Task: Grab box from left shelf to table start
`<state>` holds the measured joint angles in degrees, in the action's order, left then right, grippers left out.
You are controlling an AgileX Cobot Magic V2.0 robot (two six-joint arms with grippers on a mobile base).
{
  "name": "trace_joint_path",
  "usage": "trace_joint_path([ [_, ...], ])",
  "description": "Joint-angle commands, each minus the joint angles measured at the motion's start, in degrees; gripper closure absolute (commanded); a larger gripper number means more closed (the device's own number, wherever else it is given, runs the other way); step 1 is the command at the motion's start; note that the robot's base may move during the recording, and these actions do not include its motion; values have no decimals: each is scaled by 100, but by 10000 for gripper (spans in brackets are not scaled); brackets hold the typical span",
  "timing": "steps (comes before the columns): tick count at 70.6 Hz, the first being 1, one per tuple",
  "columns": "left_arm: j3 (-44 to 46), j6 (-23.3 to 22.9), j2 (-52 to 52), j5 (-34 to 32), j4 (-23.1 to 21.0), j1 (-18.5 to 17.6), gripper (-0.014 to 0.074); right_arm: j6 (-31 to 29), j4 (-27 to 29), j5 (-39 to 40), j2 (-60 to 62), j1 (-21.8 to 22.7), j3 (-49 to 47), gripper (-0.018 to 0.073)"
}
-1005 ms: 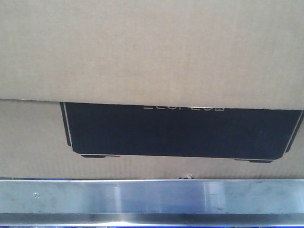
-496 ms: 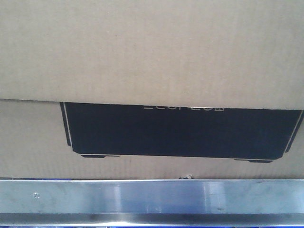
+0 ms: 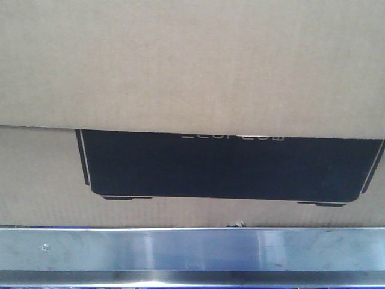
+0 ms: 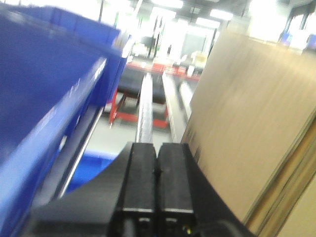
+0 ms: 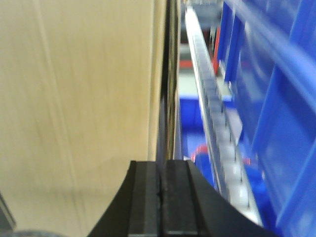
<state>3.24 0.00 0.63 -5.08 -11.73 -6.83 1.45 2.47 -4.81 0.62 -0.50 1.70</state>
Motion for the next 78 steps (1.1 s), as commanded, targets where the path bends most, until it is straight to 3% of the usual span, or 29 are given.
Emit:
trace_joint_path([
  [1, 747, -40, -52, -109, 154, -34, 698, -4, -23, 588, 77, 3, -103, 503],
  [13, 2023, -40, -459, 880, 466, -62, 647, -4, -23, 575, 77, 3, -103, 503],
  [26, 3011, -40, -1114, 1554, 466, -160, 290, 1, -23, 568, 77, 3, -103, 503],
  [33, 3397, -40, -1528, 2026, 424, -173, 191, 1, -23, 568, 77, 3, -103, 503],
  [39, 3710, -40, -1906, 2511, 328, -173, 183, 1, -23, 568, 77, 3, -103, 503],
  [48, 4283, 53, -2621, 3338, -279, -229, 183, 1, -23, 568, 77, 3, -103, 503],
  [58, 4977, 809, -3581, 4075, -959, -510, 183, 1, -23, 568, 77, 3, -103, 503],
  [78, 6107, 822, -5327, 4493, -985, -722, 184, 1, -23, 568, 77, 3, -103, 503],
])
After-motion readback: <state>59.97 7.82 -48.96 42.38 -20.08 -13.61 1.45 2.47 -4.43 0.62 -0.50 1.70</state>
